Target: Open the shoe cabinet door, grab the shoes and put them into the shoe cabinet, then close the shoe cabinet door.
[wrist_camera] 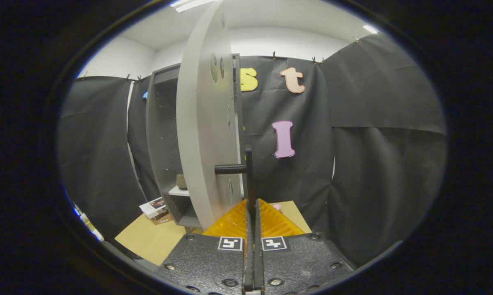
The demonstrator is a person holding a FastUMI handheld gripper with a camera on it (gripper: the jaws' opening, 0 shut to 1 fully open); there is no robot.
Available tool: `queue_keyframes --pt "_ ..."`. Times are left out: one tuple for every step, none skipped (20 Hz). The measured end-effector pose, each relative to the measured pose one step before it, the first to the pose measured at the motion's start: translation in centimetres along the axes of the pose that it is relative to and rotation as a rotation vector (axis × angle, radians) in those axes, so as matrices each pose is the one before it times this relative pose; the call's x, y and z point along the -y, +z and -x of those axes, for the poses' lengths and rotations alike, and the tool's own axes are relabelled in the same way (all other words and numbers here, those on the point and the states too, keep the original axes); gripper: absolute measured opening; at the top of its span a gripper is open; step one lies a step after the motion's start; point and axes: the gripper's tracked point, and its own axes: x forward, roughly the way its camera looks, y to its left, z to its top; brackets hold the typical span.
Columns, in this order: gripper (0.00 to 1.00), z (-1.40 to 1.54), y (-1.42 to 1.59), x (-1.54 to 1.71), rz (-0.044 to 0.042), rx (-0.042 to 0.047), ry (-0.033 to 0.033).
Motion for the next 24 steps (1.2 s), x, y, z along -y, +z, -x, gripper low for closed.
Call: queue_keyframes --pt "0.04 0.046 -0.042 0.033 -0.00166 -0.00233 -0.00204" --pt "0.04 0.057 -0.140 -0.026 -0.00688 -0.00378 -0.00418" --pt "0.04 0.078 -0.046 0.001 -0.00804 -0.00351 -0.00667" --pt "0.05 0.066 -0.029 0.167 -0.00297 0.00165 -0.01202" --pt "0.05 0.165 0.167 0.248 -0.00434 0.00803 -0.02053" --pt "0.07 -0.069 0.340 0.204 0.00049 0.02000 -0.02023" --pt "0.07 0.024 0.410 0.117 0.00981 0.01932 -0.01699" --pt "0.08 -0.078 0.082 0.410 0.01297 0.02021 -0.02132" --pt "0.16 0.084 0.217 0.217 0.01667 0.01632 -0.01203" --pt "0.25 -0.004 0.001 0.528 0.01639 0.00899 -0.00426" --pt "0.33 0.343 0.143 0.232 0.01210 0.00393 -0.00741" --pt "0.42 0.240 0.107 0.039 0.01150 0.00727 -0.00549" --pt "0.51 0.146 0.000 -0.017 0.00738 0.00375 -0.00431" --pt "0.63 0.220 -0.005 0.045 0.00509 0.00252 -0.00574" --pt "0.76 0.241 -0.039 -0.111 0.00620 0.00941 -0.00447" --pt "0.91 0.065 0.201 -0.174 0.00291 0.01247 -0.00522" --pt "0.94 -0.139 -0.172 -0.047 0.00510 -0.00202 -0.00819" --pt "0.98 0.307 -0.383 -0.224 0.00313 -0.00576 0.00199" --pt "1.00 0.141 -0.523 -0.492 0.00083 -0.01764 0.01335" --pt "1.00 0.346 -0.407 -0.583 -0.00786 -0.01253 0.01910" --pt "1.00 0.287 -0.562 -0.798 -0.01317 -0.02119 0.01714" --pt "1.00 0.413 -0.661 -0.944 -0.01023 -0.01667 0.01925" --pt "1.00 0.203 -0.536 -0.689 -0.00600 -0.01056 0.01508" --pt "1.00 0.005 -0.684 -0.453 -0.00693 -0.01643 0.00805"
